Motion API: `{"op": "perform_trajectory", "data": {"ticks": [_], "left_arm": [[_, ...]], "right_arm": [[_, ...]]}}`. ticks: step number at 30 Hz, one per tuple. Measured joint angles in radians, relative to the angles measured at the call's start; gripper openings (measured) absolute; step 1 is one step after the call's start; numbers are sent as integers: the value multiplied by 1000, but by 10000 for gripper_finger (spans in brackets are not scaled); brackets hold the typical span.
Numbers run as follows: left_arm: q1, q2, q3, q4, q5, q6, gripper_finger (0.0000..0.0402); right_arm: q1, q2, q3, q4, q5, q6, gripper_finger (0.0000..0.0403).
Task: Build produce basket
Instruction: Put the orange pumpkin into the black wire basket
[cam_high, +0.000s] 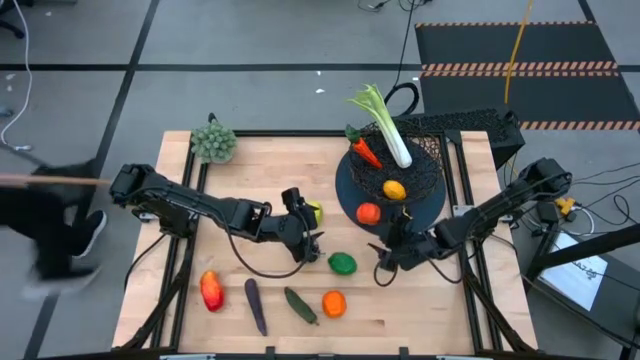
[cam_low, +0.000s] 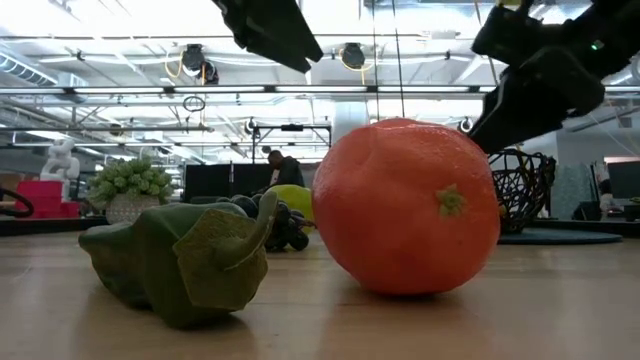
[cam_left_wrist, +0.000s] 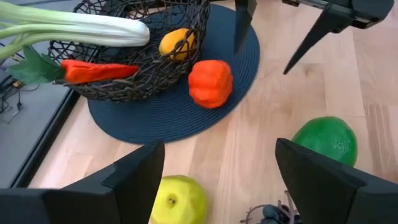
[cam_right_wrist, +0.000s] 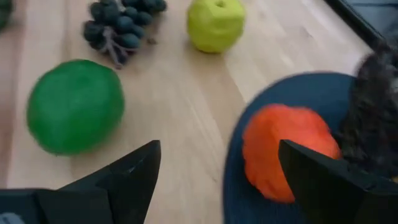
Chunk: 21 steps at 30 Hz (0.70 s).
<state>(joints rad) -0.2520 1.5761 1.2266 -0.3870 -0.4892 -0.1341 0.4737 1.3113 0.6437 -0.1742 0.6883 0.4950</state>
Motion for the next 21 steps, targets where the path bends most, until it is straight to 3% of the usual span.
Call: {"op": "perform_trajectory", "data": {"ticks": [8,15,21], "left_arm": [[0,0,0,1,0,2,299],[0,0,0,27,1,1,299],[5,9,0,51,2,10,298]], "right_arm": [[53,0,-29,-94,68,129,318],[31,0,-156,111,181,114,318],[-6,0,-256,284,177,90,318]]}}
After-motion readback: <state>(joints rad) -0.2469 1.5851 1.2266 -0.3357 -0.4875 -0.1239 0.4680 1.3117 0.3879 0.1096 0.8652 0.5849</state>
